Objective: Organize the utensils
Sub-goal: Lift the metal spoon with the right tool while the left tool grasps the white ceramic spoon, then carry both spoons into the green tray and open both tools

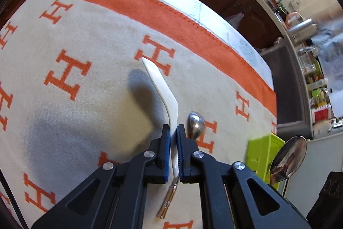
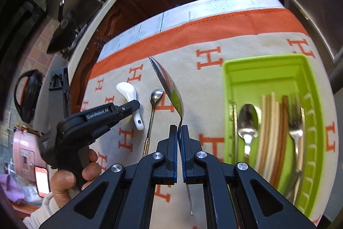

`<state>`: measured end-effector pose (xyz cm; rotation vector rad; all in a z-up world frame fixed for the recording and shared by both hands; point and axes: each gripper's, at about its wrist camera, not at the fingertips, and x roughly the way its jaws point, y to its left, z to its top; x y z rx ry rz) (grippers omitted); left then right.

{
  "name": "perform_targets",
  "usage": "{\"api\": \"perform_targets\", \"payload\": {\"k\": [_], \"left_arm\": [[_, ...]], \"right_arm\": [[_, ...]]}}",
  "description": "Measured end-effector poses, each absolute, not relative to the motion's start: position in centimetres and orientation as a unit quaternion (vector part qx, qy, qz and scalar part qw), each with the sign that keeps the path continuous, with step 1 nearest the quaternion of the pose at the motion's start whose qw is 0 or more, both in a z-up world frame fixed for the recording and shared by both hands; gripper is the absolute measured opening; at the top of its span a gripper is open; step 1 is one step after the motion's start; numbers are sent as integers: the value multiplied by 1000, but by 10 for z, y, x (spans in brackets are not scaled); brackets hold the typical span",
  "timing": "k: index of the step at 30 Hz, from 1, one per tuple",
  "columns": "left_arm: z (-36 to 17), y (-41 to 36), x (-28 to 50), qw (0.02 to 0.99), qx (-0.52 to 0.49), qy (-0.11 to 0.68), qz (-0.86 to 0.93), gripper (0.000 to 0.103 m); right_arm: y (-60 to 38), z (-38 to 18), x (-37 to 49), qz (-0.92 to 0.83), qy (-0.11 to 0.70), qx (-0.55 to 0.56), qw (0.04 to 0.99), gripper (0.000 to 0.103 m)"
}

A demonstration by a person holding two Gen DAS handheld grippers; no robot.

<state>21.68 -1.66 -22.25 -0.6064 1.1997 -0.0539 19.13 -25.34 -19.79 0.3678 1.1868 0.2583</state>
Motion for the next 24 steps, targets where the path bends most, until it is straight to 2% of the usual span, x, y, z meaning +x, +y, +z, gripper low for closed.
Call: {"api": "perform_targets", "payload": {"k": [11,18,24], "left_arm": [[-162,-29,185,793,-248,546,-105,3],[-114,-80,154,797,-198,536,-196,4],[-114,-145,133,779,-142,555,-256,4]], "right_arm": [[-328,-166,145,64,538,230,808,3],[-365,-134,124,30,523,221,823,3],[-373,-131,107,8,547,185,816,3]]}}
